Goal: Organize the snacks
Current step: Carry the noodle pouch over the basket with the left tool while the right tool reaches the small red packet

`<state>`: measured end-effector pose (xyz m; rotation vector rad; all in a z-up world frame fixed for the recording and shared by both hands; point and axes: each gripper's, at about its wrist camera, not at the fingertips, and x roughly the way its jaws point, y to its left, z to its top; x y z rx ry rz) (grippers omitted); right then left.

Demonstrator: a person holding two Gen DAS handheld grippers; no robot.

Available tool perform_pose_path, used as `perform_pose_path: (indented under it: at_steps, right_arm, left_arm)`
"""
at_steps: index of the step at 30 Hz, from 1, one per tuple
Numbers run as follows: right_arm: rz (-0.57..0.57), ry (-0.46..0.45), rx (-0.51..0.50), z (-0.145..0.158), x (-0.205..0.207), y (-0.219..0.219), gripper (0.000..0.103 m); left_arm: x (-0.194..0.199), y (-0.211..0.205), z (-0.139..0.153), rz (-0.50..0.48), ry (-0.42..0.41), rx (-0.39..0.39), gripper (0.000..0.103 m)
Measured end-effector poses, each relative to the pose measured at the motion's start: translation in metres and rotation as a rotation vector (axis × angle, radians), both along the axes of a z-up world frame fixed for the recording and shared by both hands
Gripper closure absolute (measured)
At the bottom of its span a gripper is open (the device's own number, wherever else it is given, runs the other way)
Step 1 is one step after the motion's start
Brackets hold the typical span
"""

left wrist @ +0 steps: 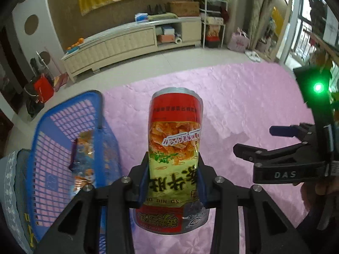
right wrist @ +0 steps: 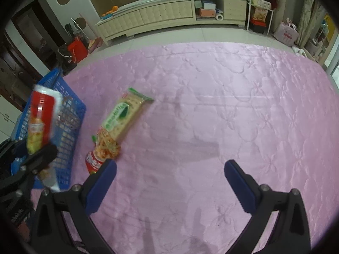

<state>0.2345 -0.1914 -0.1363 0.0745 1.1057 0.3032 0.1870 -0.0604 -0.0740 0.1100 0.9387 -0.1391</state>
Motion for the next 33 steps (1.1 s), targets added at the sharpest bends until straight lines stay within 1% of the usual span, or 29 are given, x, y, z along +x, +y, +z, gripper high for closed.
perform_pose_path:
  at_steps: [4, 5, 8, 11, 14, 16, 20, 23, 25, 28, 30, 32, 33]
  right_arm:
    - [0.011, 0.007, 0.009, 0.008, -0.002, 0.015, 0.000]
    - [0.014, 0.010, 0.011, 0.009, -0.002, 0.019, 0.000]
    - [0.027, 0.023, 0.014, 0.011, -0.002, 0.033, 0.000]
    - [0.043, 0.038, 0.013, 0.010, -0.005, 0.047, 0.000]
    - [0.045, 0.051, 0.018, 0.004, -0.008, 0.063, 0.000]
    - [0.069, 0.068, 0.020, -0.002, -0.008, 0.075, 0.000]
    - [0.073, 0.089, -0.007, -0.015, -0.008, 0.097, 0.000]
    - [0.053, 0.120, -0.011, -0.032, -0.003, 0.104, 0.000]
    - [0.038, 0.133, -0.006, -0.041, 0.001, 0.107, 0.001]
    - [0.036, 0.156, 0.004, -0.050, 0.007, 0.116, 0.006]
    - [0.026, 0.165, 0.005, -0.055, 0.010, 0.120, 0.009]
    - [0.013, 0.181, 0.018, -0.059, 0.015, 0.124, 0.011]
    - [0.007, 0.187, 0.021, -0.061, 0.017, 0.125, 0.013]
  left_arm:
    - [-0.002, 0.016, 0.015, 0.021, -0.035, -0.039, 0.068]
    - [-0.004, 0.023, 0.020, 0.021, -0.041, -0.059, 0.068]
    - [-0.012, 0.035, 0.031, 0.036, -0.068, -0.047, 0.068]
    - [-0.016, 0.050, 0.040, 0.045, -0.084, -0.064, 0.068]
    - [-0.023, 0.069, 0.047, 0.067, -0.107, -0.075, 0.068]
    - [-0.025, 0.083, 0.050, 0.083, -0.114, -0.084, 0.068]
    - [-0.027, 0.112, 0.054, 0.129, -0.122, -0.087, 0.068]
    - [-0.025, 0.130, 0.048, 0.162, -0.100, -0.080, 0.068]
    - [-0.025, 0.139, 0.042, 0.161, -0.094, -0.078, 0.067]
    - [-0.024, 0.150, 0.032, 0.170, -0.076, -0.073, 0.067]
    - [-0.022, 0.158, 0.024, 0.181, -0.054, -0.094, 0.067]
    - [-0.020, 0.162, 0.017, 0.168, -0.032, -0.114, 0.067]
    - [-0.019, 0.162, 0.013, 0.162, -0.026, -0.109, 0.067]
